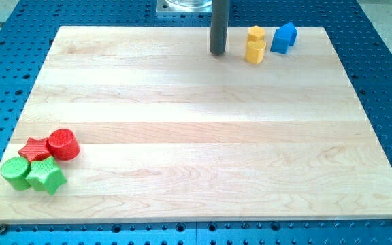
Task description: Make a group of blue and the yellow blocks
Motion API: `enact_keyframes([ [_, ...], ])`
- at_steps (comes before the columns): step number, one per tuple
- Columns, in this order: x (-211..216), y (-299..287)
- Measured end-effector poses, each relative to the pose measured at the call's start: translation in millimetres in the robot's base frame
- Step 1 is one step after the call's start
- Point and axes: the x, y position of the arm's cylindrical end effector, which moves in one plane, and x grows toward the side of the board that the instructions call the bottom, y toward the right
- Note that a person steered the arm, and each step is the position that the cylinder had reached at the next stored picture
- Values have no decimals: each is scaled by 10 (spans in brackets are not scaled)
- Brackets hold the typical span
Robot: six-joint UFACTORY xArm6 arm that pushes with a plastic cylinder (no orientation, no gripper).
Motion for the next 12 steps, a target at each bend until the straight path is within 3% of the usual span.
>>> enact_keyframes([
  [1, 3, 0],
  [2, 525, 23],
  [3, 937, 679],
  [4, 737, 1866],
  [5, 115, 2575],
  [6, -312, 2877],
  [8, -526, 2739],
  [10, -737, 1913],
  [11, -736, 1897],
  [12, -505, 1324],
])
